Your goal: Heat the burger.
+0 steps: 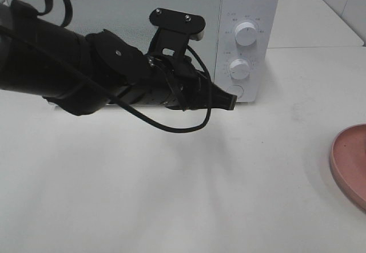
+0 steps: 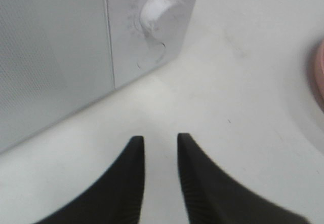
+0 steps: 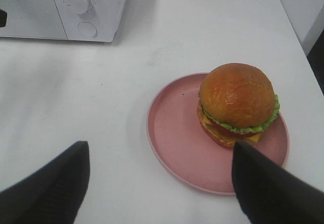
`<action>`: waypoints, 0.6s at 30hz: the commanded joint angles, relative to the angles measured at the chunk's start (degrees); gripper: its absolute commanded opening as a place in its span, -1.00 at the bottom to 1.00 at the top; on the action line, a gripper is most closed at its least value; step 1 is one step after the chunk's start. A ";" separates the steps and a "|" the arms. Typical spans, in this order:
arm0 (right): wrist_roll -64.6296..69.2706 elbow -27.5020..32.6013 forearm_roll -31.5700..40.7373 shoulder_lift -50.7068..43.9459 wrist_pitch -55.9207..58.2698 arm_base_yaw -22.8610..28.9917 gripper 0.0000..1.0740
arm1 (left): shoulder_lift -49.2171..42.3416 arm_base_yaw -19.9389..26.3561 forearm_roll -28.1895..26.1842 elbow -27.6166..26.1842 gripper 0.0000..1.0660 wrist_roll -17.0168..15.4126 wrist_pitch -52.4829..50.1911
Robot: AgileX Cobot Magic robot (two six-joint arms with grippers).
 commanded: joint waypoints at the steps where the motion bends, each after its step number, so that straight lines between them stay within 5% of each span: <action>1: -0.17 0.11 0.06 -1.49 -0.06 -0.40 0.40 | -1.78 3.55 -0.34 0.40 0.30 -0.86 10.03; 2: -0.17 0.11 0.06 -1.49 -0.06 -0.40 0.40 | -2.58 5.56 0.52 0.52 0.57 -3.27 15.01; 5: -0.17 0.11 0.06 -1.49 -0.06 -0.40 0.40 | -3.50 7.56 3.27 0.63 0.59 -6.59 20.00; 6: -0.17 0.11 0.06 -1.49 -0.06 -0.40 0.40 | -4.07 8.65 5.21 0.63 0.59 -9.17 21.72; 7: -0.17 0.11 0.06 -1.49 -0.06 -0.40 0.40 | -5.33 10.31 12.15 0.63 0.59 -15.93 25.95; 10: -0.17 0.11 0.06 -1.49 -0.06 -0.40 0.40 | -5.84 10.89 16.44 0.63 0.59 -19.02 27.44; 12: -0.17 0.11 0.06 -1.49 -0.06 -0.40 0.40 | -8.88 12.72 35.01 0.63 0.59 -34.61 34.55; 13: -0.17 0.11 0.06 -1.49 -0.06 -0.40 0.40 | -8.88 12.72 35.01 0.63 0.59 -34.61 34.55; 15: -0.17 0.11 0.06 -1.49 -0.06 -0.40 0.40 | -11.23 13.69 45.55 0.63 0.59 -44.75 39.59; 16: -0.17 0.11 0.06 -1.49 -0.06 -0.40 0.40 | -11.23 13.69 45.55 0.63 0.59 -44.75 39.59; 18: -0.17 0.11 0.06 -1.49 -0.06 -0.40 0.40 | -13.52 14.32 54.60 0.63 0.59 -50.42 45.15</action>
